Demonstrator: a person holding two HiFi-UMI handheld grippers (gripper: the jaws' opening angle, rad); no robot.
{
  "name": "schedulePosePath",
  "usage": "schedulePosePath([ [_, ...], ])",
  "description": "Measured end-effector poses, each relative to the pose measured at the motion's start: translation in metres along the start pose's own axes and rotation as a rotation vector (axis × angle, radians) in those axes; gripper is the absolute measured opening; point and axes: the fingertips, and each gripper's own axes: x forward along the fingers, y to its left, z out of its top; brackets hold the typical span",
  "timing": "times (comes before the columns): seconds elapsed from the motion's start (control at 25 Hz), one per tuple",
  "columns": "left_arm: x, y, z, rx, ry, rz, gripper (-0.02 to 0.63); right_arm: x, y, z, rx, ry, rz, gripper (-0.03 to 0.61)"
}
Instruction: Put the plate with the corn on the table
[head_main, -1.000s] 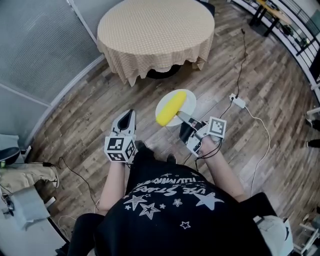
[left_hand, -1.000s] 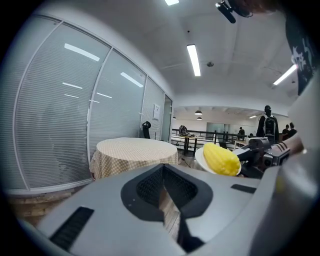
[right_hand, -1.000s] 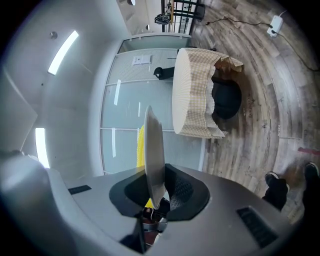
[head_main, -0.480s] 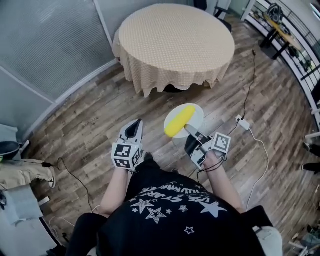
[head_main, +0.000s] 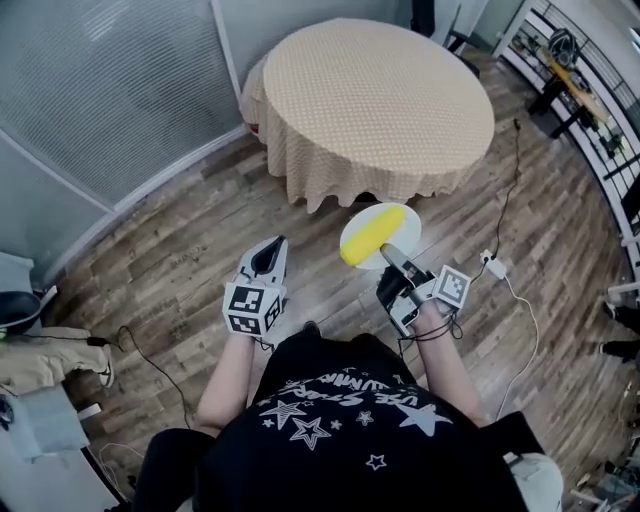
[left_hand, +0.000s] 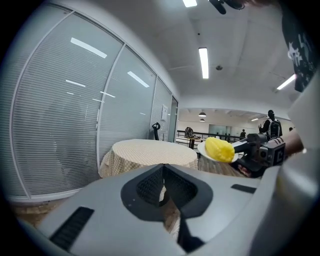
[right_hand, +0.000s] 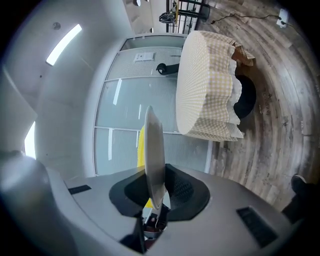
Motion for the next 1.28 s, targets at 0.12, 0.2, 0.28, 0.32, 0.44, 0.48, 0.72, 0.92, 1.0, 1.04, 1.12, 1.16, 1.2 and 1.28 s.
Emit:
schedulePosePath([
  [0.12,0.000,0.013,0.006,0.013,-0.012,-0.004,0.008,0.012,0.002,0.002,-0.009,-0.009,0.010,0.064],
  [0.2,0.001,0.019,0.009,0.016,-0.019,-0.003,0.008,0.018,0.002,0.001,-0.004,-0.009,0.009,0.064],
  [0.28,0.005,0.022,0.013,0.009,-0.032,-0.006,0.008,0.024,0.001,0.002,-0.006,-0.003,0.003,0.064],
  [0.32,0.008,0.022,0.015,0.006,-0.038,-0.010,0.008,0.027,0.000,0.003,-0.008,0.000,0.000,0.064],
  [0.44,0.018,0.028,0.016,0.001,-0.045,-0.024,0.008,0.044,-0.008,0.007,-0.006,0.009,-0.006,0.064],
  [0.48,0.022,0.033,0.017,-0.001,-0.043,-0.024,0.008,0.052,-0.011,0.008,-0.002,0.014,-0.009,0.064],
  [0.72,0.051,0.067,0.025,0.024,-0.025,0.010,0.008,0.099,-0.022,0.030,0.004,0.054,-0.010,0.064],
  [0.92,0.088,0.102,0.032,0.009,-0.004,0.034,0.008,0.146,-0.035,0.064,-0.004,0.054,-0.036,0.064],
  [1.0,0.108,0.113,0.037,0.010,0.007,0.038,0.008,0.166,-0.037,0.080,0.004,0.061,-0.026,0.064],
  [1.04,0.119,0.117,0.041,0.014,0.010,0.038,0.008,0.175,-0.037,0.088,0.009,0.066,-0.020,0.064],
  [1.12,0.140,0.125,0.049,0.021,0.015,0.042,0.008,0.192,-0.040,0.104,0.019,0.080,-0.014,0.064],
  [1.16,0.151,0.129,0.054,0.024,0.016,0.048,0.008,0.201,-0.042,0.112,0.022,0.088,-0.015,0.064],
  [1.2,0.161,0.134,0.060,0.026,0.016,0.056,0.008,0.211,-0.043,0.121,0.025,0.096,-0.014,0.064],
  [1.28,0.180,0.142,0.070,0.031,0.021,0.069,0.008,0.231,-0.043,0.139,0.032,0.107,-0.004,0.064],
])
